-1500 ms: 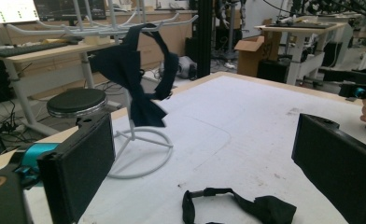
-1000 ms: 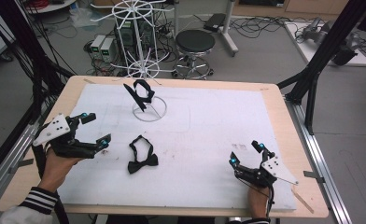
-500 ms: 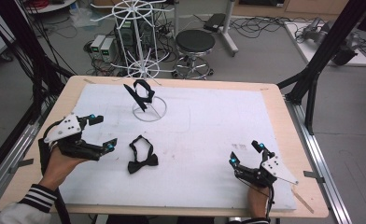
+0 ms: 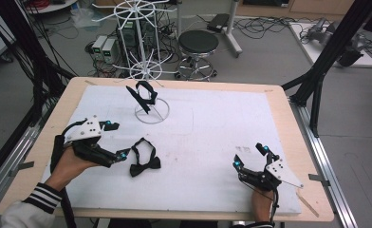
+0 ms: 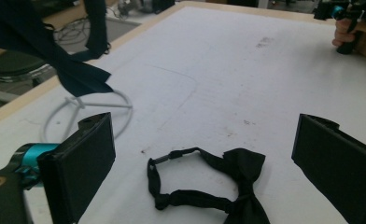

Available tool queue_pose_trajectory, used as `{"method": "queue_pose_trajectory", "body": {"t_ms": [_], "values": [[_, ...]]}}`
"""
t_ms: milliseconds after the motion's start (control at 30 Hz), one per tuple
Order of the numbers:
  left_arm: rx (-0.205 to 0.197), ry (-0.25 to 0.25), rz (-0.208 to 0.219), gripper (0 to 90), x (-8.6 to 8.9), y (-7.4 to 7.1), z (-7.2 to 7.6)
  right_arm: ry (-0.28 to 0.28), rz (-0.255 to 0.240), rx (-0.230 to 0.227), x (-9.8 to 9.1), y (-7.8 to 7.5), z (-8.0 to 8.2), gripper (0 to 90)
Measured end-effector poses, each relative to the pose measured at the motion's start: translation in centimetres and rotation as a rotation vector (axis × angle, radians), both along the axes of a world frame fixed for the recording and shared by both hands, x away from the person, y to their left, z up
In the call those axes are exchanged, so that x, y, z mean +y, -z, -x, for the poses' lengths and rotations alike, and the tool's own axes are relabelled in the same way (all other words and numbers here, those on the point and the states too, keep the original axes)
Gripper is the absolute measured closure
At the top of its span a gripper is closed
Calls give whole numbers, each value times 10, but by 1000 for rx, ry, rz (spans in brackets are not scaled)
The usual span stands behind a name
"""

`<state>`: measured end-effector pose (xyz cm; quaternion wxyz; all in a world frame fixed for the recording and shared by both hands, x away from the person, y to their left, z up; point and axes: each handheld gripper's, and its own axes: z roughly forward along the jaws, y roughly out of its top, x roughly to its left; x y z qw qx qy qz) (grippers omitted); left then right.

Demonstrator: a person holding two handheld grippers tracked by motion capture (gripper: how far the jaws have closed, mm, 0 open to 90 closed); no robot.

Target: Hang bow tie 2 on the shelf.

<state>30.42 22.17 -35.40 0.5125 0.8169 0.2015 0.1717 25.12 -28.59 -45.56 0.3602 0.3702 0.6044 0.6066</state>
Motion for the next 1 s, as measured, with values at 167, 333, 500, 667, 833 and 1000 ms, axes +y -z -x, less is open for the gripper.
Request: {"method": "queue_pose_trajectory", "body": {"t_ms": [167,333,500,667,833,1000], "values": [[24,15,-58,65,-10,5,-4,-3,1,-3,0,0,0,91],[47,35,-113,74,-19,9,-7,-1,-3,3,0,0,0,91],[63,44,-149,74,-24,12,-9,-1,-3,2,0,0,0,91],[80,60,-184,97,-30,13,-11,0,-3,1,0,0,0,91],[110,68,-237,99,-38,16,-13,-3,1,-5,0,0,0,91],[133,86,-293,108,-44,20,-14,-1,1,-5,0,0,0,91]]}}
